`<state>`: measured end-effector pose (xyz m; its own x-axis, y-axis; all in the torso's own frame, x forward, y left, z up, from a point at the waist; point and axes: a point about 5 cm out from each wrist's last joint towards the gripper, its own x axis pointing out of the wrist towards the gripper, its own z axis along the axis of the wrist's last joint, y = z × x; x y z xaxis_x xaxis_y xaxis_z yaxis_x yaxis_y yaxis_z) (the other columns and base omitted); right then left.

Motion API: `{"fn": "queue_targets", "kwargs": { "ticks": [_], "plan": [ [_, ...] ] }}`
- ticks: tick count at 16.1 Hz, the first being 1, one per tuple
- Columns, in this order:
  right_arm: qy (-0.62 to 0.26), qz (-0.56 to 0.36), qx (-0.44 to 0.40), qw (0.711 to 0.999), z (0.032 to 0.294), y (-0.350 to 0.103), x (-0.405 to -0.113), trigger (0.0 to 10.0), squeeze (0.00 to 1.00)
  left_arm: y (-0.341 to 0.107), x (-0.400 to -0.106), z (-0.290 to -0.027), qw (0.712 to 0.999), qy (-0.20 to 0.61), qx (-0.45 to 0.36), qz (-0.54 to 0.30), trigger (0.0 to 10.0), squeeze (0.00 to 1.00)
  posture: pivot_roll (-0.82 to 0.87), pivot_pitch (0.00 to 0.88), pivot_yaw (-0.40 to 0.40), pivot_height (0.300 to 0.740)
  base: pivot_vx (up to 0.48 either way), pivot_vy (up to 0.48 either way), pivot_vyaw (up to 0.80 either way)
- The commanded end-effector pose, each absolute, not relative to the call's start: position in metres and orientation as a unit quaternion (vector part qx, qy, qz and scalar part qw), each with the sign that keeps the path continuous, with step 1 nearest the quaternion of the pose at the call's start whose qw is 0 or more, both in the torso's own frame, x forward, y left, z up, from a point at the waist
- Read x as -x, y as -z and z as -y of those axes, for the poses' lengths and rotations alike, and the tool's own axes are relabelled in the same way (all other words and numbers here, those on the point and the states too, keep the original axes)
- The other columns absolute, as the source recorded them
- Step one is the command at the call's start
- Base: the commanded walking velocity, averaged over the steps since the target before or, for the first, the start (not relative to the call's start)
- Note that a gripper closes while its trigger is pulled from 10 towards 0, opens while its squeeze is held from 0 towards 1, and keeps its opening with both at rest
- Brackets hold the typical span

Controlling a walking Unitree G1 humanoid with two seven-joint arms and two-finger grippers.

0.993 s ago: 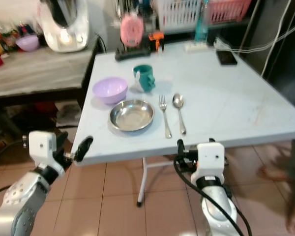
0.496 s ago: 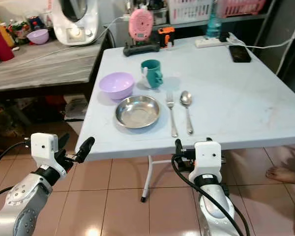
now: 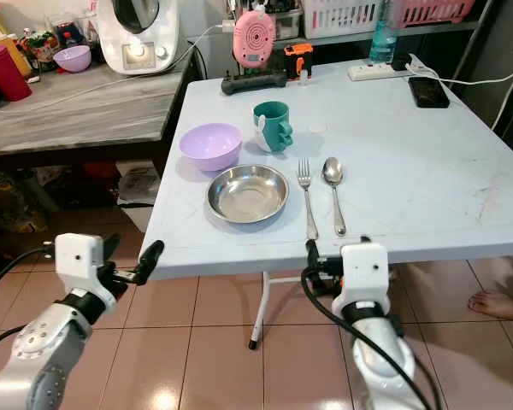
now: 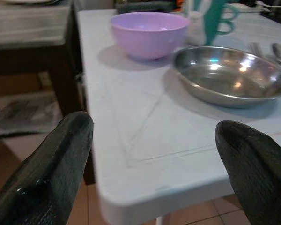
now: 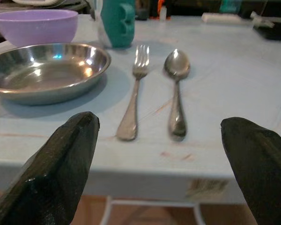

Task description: Setting the table

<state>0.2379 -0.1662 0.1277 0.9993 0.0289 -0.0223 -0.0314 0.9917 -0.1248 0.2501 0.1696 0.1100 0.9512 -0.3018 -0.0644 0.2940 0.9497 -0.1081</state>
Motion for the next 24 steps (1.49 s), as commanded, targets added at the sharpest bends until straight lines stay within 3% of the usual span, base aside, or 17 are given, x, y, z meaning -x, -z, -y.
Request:
{"fn": "queue_targets", "kwargs": {
  "ticks": [1, 5, 13, 24],
  "plan": [
    [-0.015, 0.019, 0.066, 0.998, 0.167, -0.142, -0.242, 10.0, 0.0, -0.114, -0.247, -0.167, 0.984, 0.173, 0.026, -0.022, 10.0, 0.0, -0.18, 0.053, 0.102, 0.74, 0.0, 0.0, 0.0],
    [-0.028, 0.036, 0.069, 0.997, 0.175, -0.155, -0.259, 10.0, 0.0, -0.107, -0.242, -0.166, 0.976, 0.217, -0.011, -0.023, 10.0, 0.0, -0.18, 0.076, 0.095, 0.74, 0.0, 0.0, 0.0],
    [-0.07, 0.055, 0.018, 0.996, 0.176, -0.178, -0.29, 10.0, 0.0, -0.103, -0.244, -0.17, 0.978, 0.205, -0.017, -0.026, 10.0, 0.0, -0.16, 0.114, 0.108, 0.74, 0.0, 0.0, 0.0],
    [-0.091, 0.066, -0.001, 0.994, 0.164, -0.187, -0.302, 10.0, 0.0, -0.11, -0.246, -0.175, 0.98, 0.198, -0.027, -0.016, 10.0, 0.0, -0.12, 0.11, 0.115, 0.74, 0.0, 0.0, 0.0]
  ]
}}
